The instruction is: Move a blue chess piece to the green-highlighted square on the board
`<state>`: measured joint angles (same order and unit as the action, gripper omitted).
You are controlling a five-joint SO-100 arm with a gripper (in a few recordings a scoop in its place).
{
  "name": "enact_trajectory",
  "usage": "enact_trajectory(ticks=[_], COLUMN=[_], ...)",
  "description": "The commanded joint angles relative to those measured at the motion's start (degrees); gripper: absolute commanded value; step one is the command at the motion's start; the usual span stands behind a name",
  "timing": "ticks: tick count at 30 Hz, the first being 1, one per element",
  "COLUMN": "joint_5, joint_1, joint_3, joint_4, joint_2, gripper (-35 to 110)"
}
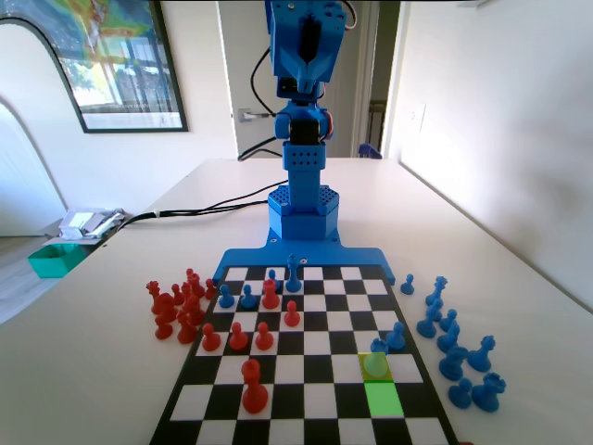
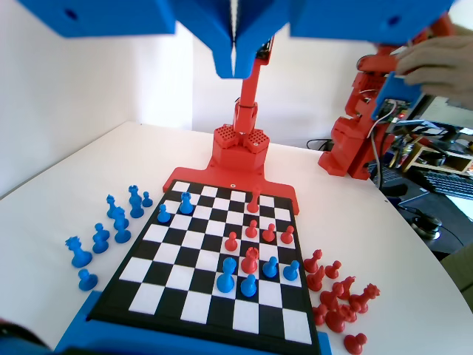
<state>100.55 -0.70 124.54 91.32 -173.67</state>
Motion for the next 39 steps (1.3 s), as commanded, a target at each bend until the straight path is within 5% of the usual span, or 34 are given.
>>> enact_trajectory(ticks=[1, 12, 24, 39], joint_5=[0.3, -3.9, -26.2, -40.5], joint_1=[0.3, 2.2, 5.9, 10.4], joint_3=[-6.0, -19.9, -20.7, -26.1], joint_4=[0.9, 1.9, -10.0, -18.0], joint_2=[4.9, 26.9, 44.1, 70.8], gripper=[1, 1, 1, 1])
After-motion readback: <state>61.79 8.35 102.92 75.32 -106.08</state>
